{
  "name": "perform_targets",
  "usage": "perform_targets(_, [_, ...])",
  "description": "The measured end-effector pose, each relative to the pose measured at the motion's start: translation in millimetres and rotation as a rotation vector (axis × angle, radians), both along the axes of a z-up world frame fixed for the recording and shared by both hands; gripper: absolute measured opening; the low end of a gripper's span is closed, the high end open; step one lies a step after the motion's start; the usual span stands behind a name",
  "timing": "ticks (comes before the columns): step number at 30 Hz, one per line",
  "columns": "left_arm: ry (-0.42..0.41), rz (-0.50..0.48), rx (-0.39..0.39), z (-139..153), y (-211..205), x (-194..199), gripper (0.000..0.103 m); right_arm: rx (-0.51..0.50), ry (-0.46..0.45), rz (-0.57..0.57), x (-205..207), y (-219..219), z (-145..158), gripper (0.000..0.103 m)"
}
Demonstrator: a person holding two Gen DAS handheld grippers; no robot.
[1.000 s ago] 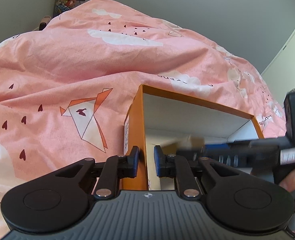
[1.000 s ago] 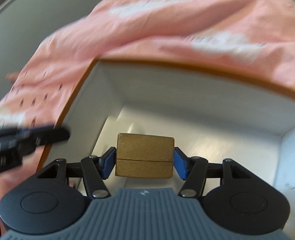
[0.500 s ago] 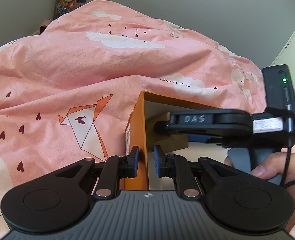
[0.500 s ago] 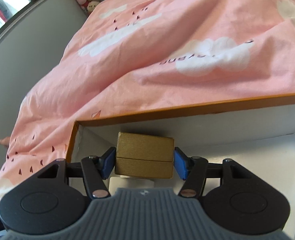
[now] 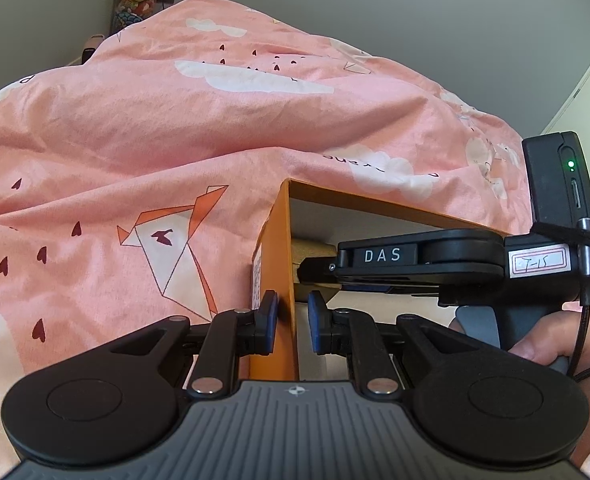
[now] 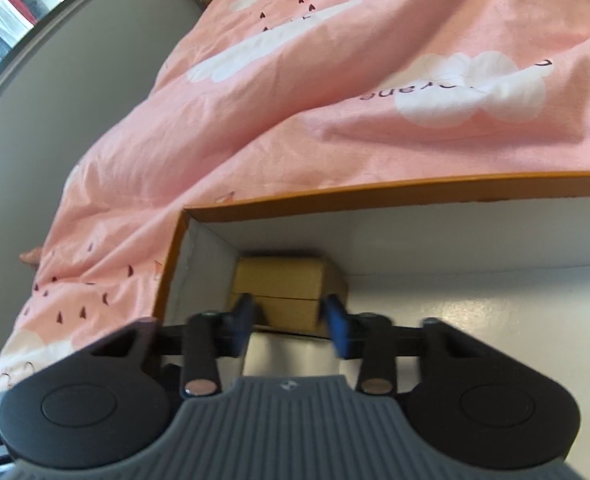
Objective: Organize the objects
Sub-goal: 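Lower the gold box into the orange box corner and open the right tool, then move both tools back to the pile toward the pink pouch and wallet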
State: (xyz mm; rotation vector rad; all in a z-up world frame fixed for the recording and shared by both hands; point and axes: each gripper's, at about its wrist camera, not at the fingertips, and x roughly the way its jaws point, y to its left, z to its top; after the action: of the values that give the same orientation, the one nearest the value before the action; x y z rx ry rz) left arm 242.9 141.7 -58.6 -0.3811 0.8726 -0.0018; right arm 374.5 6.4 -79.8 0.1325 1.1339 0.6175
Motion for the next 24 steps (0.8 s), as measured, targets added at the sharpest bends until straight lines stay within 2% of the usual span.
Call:
perform_targets(6, [0.001,0.012,0.0,2,1,-3,0.018,0.013,0.004,0.005,1,-7,-1,0.031])
perform_targets(10, [-0.024,0.014,0.022,15,-2,-18,0.018,0.004,-0.074,0.027,-15,-17,21,0.032])
perform_targets(16, [-0.063,0.008,0.045,41,-13,-59,0.018,0.036,-0.19,0.086,-68,-44,59,0.032])
perform_targets(19, [-0.065,-0.024,0.058,50,-23,-84,0.018,0.047,-0.251,0.11,-100,-62,74,0.04])
perform_targets(24, [-0.024,-0.066,0.038,49,-39,-122,0.018,0.028,-0.252,0.126,-152,-94,80,0.041])
